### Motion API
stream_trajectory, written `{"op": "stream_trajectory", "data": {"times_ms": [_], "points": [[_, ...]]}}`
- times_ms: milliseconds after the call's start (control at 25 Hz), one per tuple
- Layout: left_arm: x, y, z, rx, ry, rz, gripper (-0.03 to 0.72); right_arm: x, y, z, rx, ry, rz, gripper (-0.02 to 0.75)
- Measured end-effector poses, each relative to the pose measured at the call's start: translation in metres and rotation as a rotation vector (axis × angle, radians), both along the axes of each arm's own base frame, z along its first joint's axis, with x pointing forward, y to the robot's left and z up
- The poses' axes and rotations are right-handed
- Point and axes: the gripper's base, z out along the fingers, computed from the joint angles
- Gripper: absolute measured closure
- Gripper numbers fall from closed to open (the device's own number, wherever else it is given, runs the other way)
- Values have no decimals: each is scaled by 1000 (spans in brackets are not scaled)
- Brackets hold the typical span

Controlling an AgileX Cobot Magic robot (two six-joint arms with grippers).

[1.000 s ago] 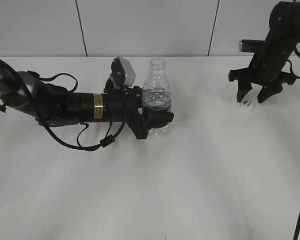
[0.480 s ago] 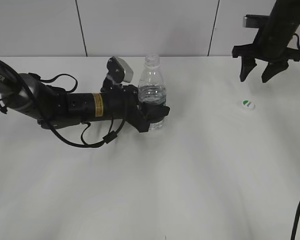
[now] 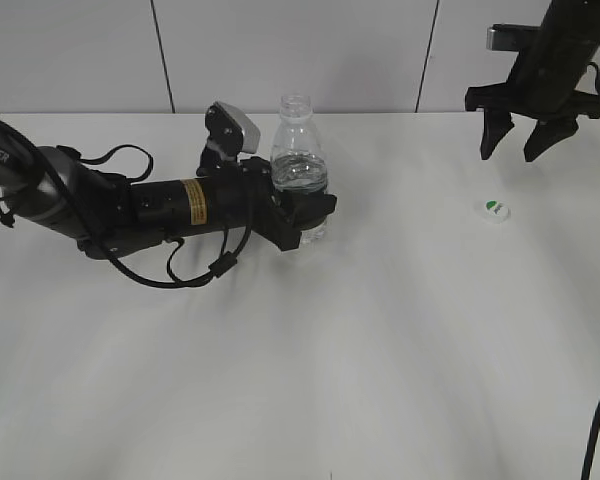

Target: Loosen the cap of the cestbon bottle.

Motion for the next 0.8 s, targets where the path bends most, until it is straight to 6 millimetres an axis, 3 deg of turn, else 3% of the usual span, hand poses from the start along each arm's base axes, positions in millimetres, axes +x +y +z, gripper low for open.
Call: {"op": "stream_trajectory", "data": {"times_ms": [280,520,800], "points": [[1,0,1,-18,-33,7,276,0,0,0,0,1,0,280],[3,-2,-18,-36,-15,2,276,0,0,0,0,0,-1,280],[5,-2,-19,-30,-15,8,276,0,0,0,1,-1,-1,280]]}}
